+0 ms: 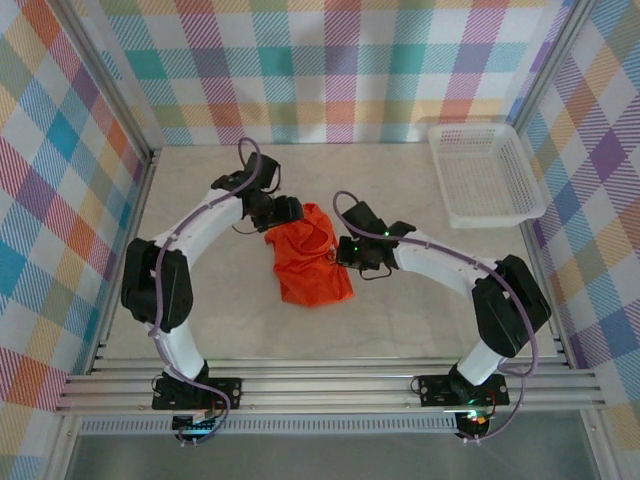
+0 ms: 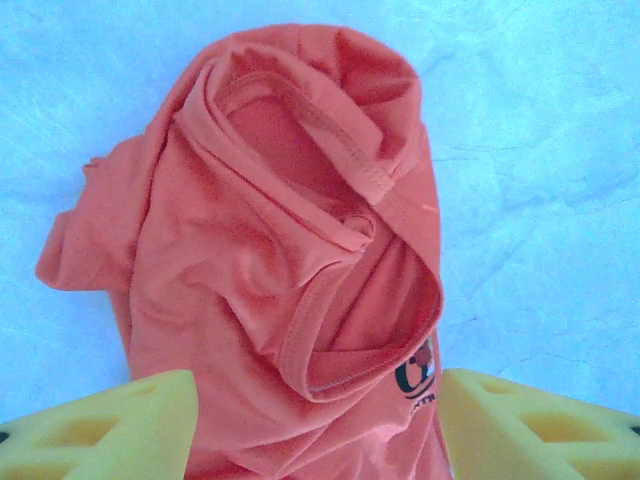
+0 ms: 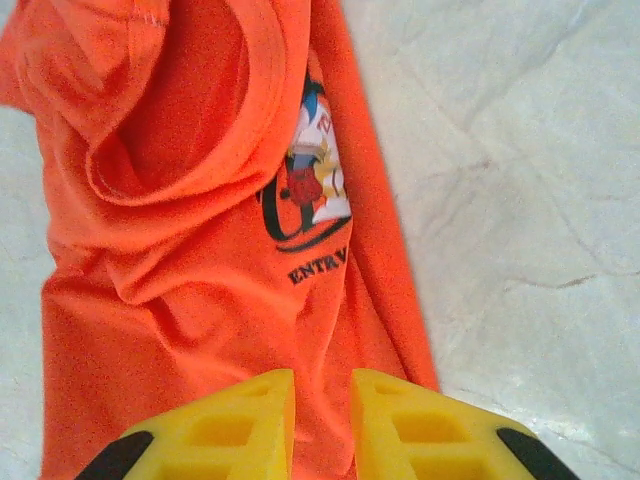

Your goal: Fold the inside-out t-shirt

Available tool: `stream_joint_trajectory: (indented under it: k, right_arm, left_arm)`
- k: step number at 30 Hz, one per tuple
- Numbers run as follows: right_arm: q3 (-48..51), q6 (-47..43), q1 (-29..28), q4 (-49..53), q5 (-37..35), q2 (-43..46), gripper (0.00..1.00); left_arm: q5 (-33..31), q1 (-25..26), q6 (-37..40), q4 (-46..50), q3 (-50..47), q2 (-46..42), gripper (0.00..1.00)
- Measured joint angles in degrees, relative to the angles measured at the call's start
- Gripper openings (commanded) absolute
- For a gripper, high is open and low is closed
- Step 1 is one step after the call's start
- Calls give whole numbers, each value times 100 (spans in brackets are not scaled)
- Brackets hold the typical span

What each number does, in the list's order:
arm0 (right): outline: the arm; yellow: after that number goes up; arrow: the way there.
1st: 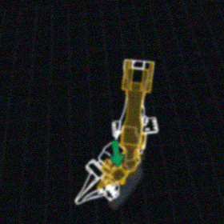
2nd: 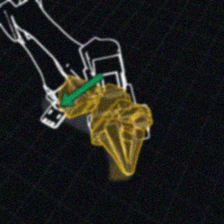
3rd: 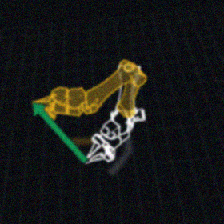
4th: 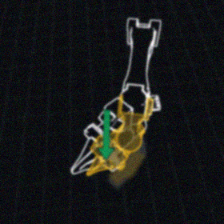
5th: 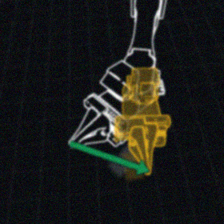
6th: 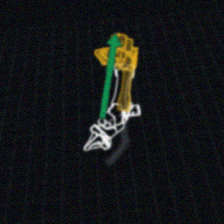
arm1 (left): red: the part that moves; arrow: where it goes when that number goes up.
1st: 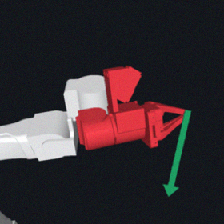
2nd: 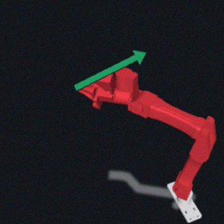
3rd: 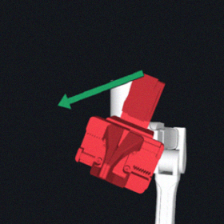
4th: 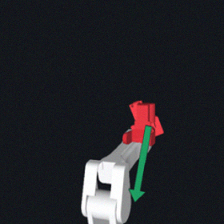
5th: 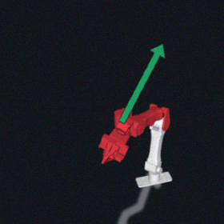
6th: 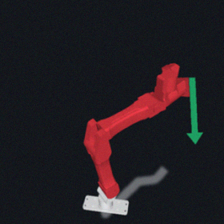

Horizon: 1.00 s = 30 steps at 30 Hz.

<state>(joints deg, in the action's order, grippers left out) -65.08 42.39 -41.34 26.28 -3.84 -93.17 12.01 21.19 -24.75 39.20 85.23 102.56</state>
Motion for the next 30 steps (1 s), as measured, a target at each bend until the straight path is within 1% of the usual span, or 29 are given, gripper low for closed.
stream_joint_trajectory:
  k: [3, 7, 11, 13, 14, 15, 17, 18, 19, 22, 27, 30]
  right_arm:
    - [-31, 2, -13, -13, 151, -59, 22]
    - [-11, 26, -85, -63, 404, -197, 22]
    - [107, 164, -358, -249, 566, -286, 22]
    - [181, 273, -494, -413, 632, -396, 21]
    - [243, 356, -549, -522, 660, -492, 20]
    - [330, 428, -612, -640, 695, -597, 20]
    - [527, 557, -662, -776, 708, -782, 19]
    - [621, 619, -662, -789, 693, -863, 19]
    - [715, 678, -658, -826, 667, -953, 19]
    - [758, 789, -627, -986, 647, -929, 18]
    - [1043, 964, -614, -1325, 643, -811, 18]
    - [1126, 984, -614, -1432, 629, -763, 18]
  left_arm:
    - [59, -37, 39, 15, 0, 166, 62]
    - [247, -50, 37, 11, 72, 741, 61]
    - [404, -26, 39, 52, 457, 1419, 61]
    - [402, -26, 39, 87, 667, 1679, 59]
    - [400, -26, 37, 116, 758, 1786, 52]
    - [391, -28, 28, 153, 872, 1908, 38]
    - [345, -31, 46, 269, 1141, 2146, 15]
    - [334, -42, 81, 330, 1263, 2240, 6]
    - [306, -70, 72, 417, 1421, 2347, 0]
    - [210, -146, 35, 625, 1694, 2444, 0]
    - [-168, -542, -76, 942, 1965, 2444, 0]
    - [-299, -691, -114, 1167, 2140, 2444, 0]
